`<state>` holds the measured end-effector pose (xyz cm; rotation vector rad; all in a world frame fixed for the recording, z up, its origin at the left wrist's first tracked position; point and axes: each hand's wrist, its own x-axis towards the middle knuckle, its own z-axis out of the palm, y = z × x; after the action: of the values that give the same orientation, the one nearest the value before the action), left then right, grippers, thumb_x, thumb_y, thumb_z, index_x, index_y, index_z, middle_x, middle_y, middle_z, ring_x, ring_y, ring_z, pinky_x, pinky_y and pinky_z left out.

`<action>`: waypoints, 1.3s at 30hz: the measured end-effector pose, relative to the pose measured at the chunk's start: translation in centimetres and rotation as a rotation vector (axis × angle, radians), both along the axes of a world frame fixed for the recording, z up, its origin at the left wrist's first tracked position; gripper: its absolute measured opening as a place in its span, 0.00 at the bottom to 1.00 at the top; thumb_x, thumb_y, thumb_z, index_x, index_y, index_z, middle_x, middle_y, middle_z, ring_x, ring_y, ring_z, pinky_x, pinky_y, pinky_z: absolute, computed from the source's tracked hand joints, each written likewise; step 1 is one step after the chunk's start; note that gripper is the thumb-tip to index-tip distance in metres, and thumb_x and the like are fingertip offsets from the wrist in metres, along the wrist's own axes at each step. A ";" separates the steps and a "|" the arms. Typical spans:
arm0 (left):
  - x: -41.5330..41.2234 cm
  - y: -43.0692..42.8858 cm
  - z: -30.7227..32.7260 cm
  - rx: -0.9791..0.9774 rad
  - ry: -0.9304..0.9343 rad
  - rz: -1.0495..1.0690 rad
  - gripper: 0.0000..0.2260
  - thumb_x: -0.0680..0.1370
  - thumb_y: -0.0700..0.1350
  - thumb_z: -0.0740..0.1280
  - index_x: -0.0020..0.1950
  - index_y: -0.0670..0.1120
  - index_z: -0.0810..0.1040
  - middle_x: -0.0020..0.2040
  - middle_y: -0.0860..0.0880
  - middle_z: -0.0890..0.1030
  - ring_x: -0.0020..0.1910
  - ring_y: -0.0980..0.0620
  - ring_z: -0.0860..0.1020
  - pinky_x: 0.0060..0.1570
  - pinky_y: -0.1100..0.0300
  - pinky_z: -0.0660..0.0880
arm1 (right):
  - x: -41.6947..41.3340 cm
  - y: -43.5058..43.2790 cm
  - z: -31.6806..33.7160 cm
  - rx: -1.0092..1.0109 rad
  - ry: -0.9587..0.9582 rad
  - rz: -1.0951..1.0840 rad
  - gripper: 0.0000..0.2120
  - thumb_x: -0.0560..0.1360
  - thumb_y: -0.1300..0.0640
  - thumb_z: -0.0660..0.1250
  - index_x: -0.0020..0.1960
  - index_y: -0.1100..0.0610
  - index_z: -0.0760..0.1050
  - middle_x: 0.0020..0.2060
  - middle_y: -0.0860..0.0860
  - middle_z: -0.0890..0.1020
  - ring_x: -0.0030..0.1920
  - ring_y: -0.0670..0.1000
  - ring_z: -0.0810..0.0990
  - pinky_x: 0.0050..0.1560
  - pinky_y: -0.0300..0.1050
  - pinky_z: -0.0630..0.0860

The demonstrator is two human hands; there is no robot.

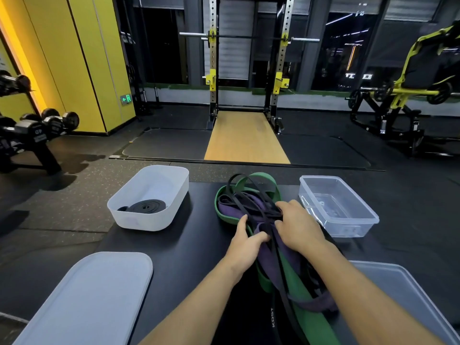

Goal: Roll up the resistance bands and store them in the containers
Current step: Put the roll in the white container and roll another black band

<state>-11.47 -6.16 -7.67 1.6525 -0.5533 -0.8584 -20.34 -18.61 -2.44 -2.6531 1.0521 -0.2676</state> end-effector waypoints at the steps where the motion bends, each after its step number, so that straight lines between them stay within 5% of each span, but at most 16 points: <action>1: 0.0 -0.2 -0.1 -0.034 0.033 -0.001 0.36 0.78 0.43 0.69 0.82 0.59 0.58 0.69 0.55 0.77 0.62 0.60 0.77 0.53 0.69 0.73 | 0.1 -0.1 0.0 0.002 -0.009 0.002 0.19 0.82 0.54 0.62 0.72 0.53 0.72 0.60 0.52 0.76 0.58 0.58 0.79 0.55 0.52 0.77; 4: 0.5 -0.6 -0.8 -0.109 0.079 0.010 0.34 0.77 0.34 0.62 0.78 0.62 0.64 0.61 0.57 0.83 0.55 0.62 0.81 0.46 0.71 0.75 | 0.2 0.0 -0.3 0.009 -0.037 -0.014 0.10 0.81 0.52 0.63 0.52 0.53 0.83 0.49 0.51 0.82 0.51 0.58 0.81 0.52 0.51 0.79; 7: 1.3 -0.2 -1.1 -0.143 0.081 0.015 0.35 0.76 0.30 0.58 0.74 0.64 0.70 0.58 0.57 0.85 0.53 0.61 0.84 0.46 0.69 0.77 | 0.5 0.9 0.0 0.005 -0.116 -0.074 0.26 0.83 0.41 0.57 0.32 0.54 0.72 0.32 0.50 0.77 0.40 0.58 0.79 0.39 0.49 0.72; 11: 2.2 0.2 -1.3 -0.116 0.097 -0.023 0.32 0.78 0.30 0.58 0.76 0.59 0.71 0.62 0.52 0.83 0.59 0.53 0.82 0.49 0.65 0.77 | 1.3 1.9 0.3 -0.066 0.016 -0.136 0.33 0.71 0.23 0.59 0.35 0.53 0.76 0.32 0.48 0.80 0.36 0.52 0.79 0.35 0.45 0.72; 16: 2.5 1.7 -1.4 -0.072 0.035 -0.023 0.22 0.82 0.47 0.70 0.73 0.61 0.70 0.58 0.63 0.77 0.56 0.66 0.77 0.51 0.68 0.74 | 2.6 3.0 0.5 -0.070 0.032 -0.148 0.19 0.73 0.36 0.65 0.41 0.51 0.81 0.35 0.48 0.79 0.39 0.55 0.78 0.39 0.45 0.73; 19: 2.9 2.6 -1.7 -0.048 0.027 -0.015 0.21 0.78 0.55 0.73 0.70 0.60 0.75 0.65 0.57 0.81 0.60 0.60 0.80 0.62 0.61 0.77 | 2.8 3.0 0.7 -0.060 -0.011 -0.187 0.17 0.76 0.43 0.63 0.38 0.55 0.78 0.35 0.51 0.78 0.41 0.59 0.79 0.39 0.47 0.72; 22: 3.0 3.1 -1.3 -0.061 0.016 -0.034 0.17 0.80 0.54 0.72 0.68 0.56 0.78 0.64 0.55 0.81 0.59 0.62 0.80 0.54 0.68 0.76 | 2.6 2.3 1.0 -0.033 -0.075 -0.225 0.16 0.78 0.49 0.62 0.35 0.56 0.74 0.35 0.54 0.78 0.40 0.61 0.78 0.39 0.48 0.73; 24: 2.8 3.1 -1.0 -0.063 0.004 -0.038 0.14 0.81 0.53 0.71 0.66 0.54 0.80 0.62 0.56 0.82 0.56 0.66 0.79 0.48 0.73 0.74 | 2.4 2.0 1.5 -0.027 -0.168 -0.234 0.15 0.80 0.52 0.59 0.37 0.56 0.73 0.38 0.54 0.79 0.39 0.59 0.75 0.39 0.49 0.70; 28: 2.7 2.5 -1.0 -0.038 -0.063 0.000 0.22 0.73 0.65 0.74 0.65 0.61 0.80 0.74 0.52 0.71 0.71 0.54 0.72 0.71 0.56 0.70 | 2.3 2.0 2.7 -0.044 -0.403 -0.200 0.16 0.86 0.53 0.52 0.44 0.57 0.70 0.46 0.54 0.76 0.42 0.56 0.72 0.43 0.50 0.66; 31: 3.0 2.7 -0.9 -0.074 -0.071 0.044 0.23 0.75 0.58 0.76 0.68 0.59 0.77 0.75 0.57 0.60 0.74 0.51 0.68 0.73 0.53 0.68 | 2.4 2.1 3.5 0.007 -0.580 -0.151 0.15 0.86 0.54 0.51 0.43 0.54 0.69 0.46 0.53 0.76 0.45 0.54 0.72 0.44 0.50 0.64; 35: 3.3 3.3 -0.7 -0.142 0.039 0.050 0.25 0.77 0.51 0.77 0.72 0.56 0.73 0.71 0.53 0.72 0.66 0.52 0.77 0.68 0.51 0.77 | 2.5 2.5 3.9 0.149 -0.824 -0.093 0.16 0.86 0.52 0.53 0.42 0.49 0.70 0.46 0.51 0.78 0.48 0.55 0.78 0.46 0.51 0.75; 39: 3.6 3.8 -0.8 -0.135 0.060 0.055 0.27 0.75 0.54 0.77 0.73 0.55 0.74 0.70 0.54 0.72 0.65 0.54 0.76 0.70 0.49 0.75 | 2.4 2.6 4.4 0.393 -1.078 -0.067 0.14 0.87 0.54 0.55 0.47 0.50 0.75 0.51 0.55 0.81 0.48 0.51 0.84 0.48 0.38 0.81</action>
<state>-7.87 -2.32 -8.45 1.5083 -0.5112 -0.8102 -17.89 -15.96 1.96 -1.6814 0.6908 -1.1819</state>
